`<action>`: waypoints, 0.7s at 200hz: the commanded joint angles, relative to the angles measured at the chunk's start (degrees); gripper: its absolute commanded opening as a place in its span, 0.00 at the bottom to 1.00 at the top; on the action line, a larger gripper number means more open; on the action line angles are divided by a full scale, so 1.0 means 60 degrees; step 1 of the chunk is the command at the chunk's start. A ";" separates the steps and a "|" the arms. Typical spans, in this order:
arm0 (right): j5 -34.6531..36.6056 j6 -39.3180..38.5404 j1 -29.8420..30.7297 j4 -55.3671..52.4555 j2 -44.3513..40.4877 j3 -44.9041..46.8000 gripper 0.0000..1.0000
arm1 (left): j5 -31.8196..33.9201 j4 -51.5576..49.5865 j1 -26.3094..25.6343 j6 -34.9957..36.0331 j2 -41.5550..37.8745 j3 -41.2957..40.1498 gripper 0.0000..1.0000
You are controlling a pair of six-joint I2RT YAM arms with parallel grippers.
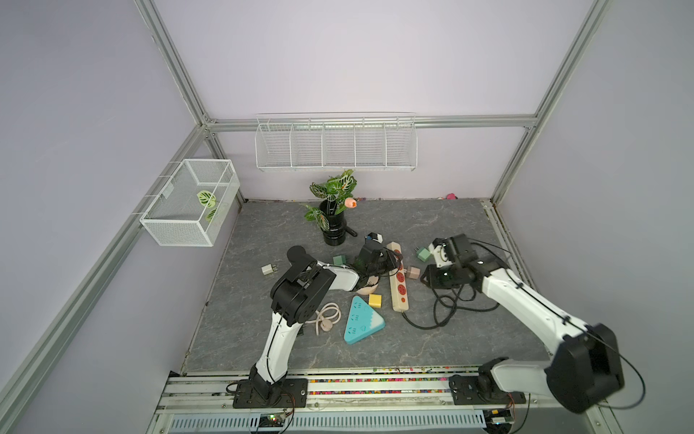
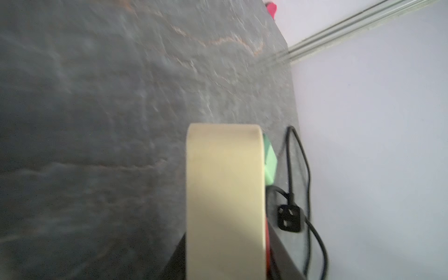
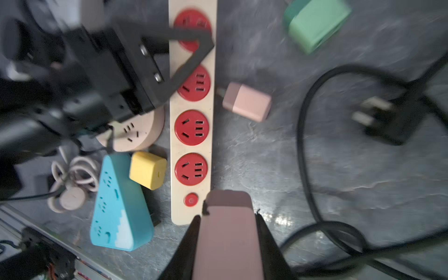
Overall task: Pull the plug off the socket
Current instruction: Remove the plug from the socket, then place the socket at the center of the board.
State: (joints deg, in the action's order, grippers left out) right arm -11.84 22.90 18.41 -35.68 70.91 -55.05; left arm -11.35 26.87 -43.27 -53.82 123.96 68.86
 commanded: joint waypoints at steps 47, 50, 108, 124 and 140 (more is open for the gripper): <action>-0.1040 -0.0059 -0.0066 0.1008 0.0055 0.0466 0.00 | 0.0419 -0.0736 0.0392 0.1395 0.0272 -0.1237 0.00; -0.1055 -0.0032 -0.0064 0.1175 0.0075 0.0511 0.00 | 0.0295 -0.0624 0.0388 0.1337 0.0230 -0.1223 0.00; -0.1029 0.0281 -0.0066 0.2028 0.0413 0.0343 0.00 | -0.1218 0.0379 0.0163 0.0429 0.0364 -0.0290 0.03; -0.0830 0.0351 -0.0073 0.1983 0.0463 0.0240 0.00 | -0.1328 0.0336 0.0112 0.0374 0.0420 -0.0033 0.13; -0.0878 0.0354 -0.0121 0.2113 0.0540 0.0174 0.00 | -0.1389 0.0382 0.0121 0.0410 0.0362 0.0074 0.27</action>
State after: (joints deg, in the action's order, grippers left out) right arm -17.54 24.18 18.04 -25.61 73.49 -52.56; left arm -17.96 31.35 -41.98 -53.30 124.07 67.92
